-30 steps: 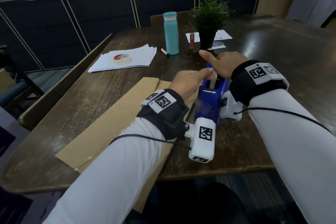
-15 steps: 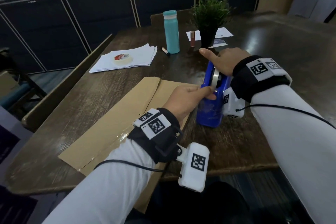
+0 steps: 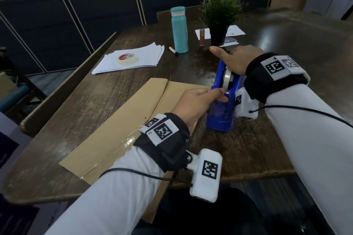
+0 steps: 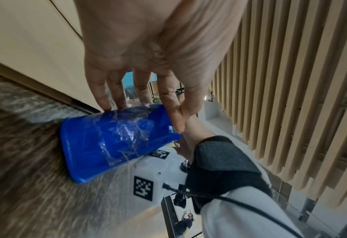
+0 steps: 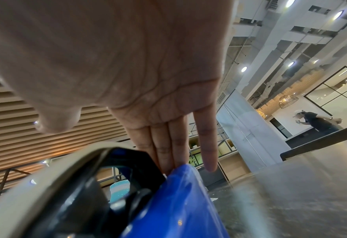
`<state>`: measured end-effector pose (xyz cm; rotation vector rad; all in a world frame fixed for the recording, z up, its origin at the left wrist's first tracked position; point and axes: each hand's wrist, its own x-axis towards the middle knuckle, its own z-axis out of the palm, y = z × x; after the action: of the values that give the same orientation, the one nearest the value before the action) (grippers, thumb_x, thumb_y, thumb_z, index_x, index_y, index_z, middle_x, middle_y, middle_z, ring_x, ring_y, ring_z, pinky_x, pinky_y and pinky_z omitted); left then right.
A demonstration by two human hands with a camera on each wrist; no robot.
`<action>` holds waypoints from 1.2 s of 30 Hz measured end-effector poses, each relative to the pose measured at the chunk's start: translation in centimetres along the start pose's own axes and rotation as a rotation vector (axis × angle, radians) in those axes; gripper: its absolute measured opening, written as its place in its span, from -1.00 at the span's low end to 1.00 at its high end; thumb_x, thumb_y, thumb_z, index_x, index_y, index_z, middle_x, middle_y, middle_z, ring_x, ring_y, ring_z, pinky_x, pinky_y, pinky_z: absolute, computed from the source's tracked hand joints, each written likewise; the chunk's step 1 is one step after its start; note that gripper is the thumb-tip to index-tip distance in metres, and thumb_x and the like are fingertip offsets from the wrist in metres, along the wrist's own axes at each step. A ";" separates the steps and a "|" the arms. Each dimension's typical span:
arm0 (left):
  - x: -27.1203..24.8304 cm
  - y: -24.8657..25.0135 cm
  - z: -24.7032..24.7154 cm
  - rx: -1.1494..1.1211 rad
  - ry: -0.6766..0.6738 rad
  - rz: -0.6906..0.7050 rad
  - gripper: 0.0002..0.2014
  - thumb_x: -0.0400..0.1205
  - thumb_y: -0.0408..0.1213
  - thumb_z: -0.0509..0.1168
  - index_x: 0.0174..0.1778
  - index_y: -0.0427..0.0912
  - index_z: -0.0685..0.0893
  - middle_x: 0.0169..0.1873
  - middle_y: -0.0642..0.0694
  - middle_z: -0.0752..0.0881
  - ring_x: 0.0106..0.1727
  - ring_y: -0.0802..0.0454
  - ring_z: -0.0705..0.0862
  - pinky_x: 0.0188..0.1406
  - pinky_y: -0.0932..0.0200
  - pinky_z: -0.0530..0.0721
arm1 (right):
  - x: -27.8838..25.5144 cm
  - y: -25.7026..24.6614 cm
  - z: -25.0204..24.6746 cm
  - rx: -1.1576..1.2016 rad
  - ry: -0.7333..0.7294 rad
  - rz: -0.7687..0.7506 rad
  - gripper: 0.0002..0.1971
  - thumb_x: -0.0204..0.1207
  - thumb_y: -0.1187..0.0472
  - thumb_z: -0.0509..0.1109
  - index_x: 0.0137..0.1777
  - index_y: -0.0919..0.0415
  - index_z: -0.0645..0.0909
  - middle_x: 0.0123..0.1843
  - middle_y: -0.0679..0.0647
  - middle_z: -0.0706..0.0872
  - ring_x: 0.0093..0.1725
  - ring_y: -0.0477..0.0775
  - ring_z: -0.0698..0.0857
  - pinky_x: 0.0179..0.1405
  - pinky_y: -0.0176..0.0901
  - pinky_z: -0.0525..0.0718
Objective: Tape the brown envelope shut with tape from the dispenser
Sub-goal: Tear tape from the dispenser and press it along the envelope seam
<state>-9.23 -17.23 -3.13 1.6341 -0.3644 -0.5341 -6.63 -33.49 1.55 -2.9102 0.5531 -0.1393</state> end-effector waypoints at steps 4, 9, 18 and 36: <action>-0.1 0.3 -0.2 -0.010 -0.015 -0.013 -0.77 0.61 -0.17 0.36 -0.33 -0.16 0.75 -0.27 -0.07 0.75 -0.33 0.16 0.64 -0.31 0.28 0.61 | 0.0 0.1 0.1 -0.003 0.001 -0.003 -0.07 0.47 -0.50 -0.34 -0.30 0.29 0.59 -0.35 0.17 0.58 -0.33 0.12 0.56 -0.16 -0.05 0.45; -0.1 -0.2 -0.4 0.018 -0.039 0.036 -0.80 0.60 -0.26 0.36 -0.34 -0.16 0.75 -0.29 0.09 0.77 -0.38 0.39 0.68 -0.32 0.49 0.61 | -0.2 0.0 0.1 -0.004 0.002 -0.008 -0.08 0.48 -0.49 -0.33 -0.31 0.29 0.57 -0.36 0.17 0.56 -0.22 0.19 0.59 -0.14 -0.06 0.46; 0.1 -1.1 -0.6 0.159 -0.038 0.153 -0.78 0.63 -0.29 0.34 -0.32 -0.26 0.75 -0.19 0.12 0.72 -0.38 0.43 0.65 -0.31 0.49 0.62 | 0.1 0.0 0.6 0.008 -0.011 0.010 -0.04 0.43 -0.54 -0.32 -0.24 0.29 0.63 -0.33 0.17 0.61 -0.28 0.15 0.58 -0.15 -0.06 0.45; -2.5 1.0 -8.5 0.590 -0.069 0.317 -0.64 0.73 -0.08 0.11 -0.18 0.02 0.81 0.16 0.21 0.74 0.21 0.38 0.63 0.39 0.06 0.54 | -2.5 -1.0 -1.4 0.079 -0.070 0.021 -0.18 0.58 -0.40 -0.07 0.58 0.25 0.29 0.51 0.27 0.48 0.45 0.25 0.49 0.35 0.03 0.43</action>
<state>-6.66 -8.87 -1.16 2.0687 -0.8780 -0.2496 -8.74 -31.86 2.97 -2.8195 0.5529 -0.0552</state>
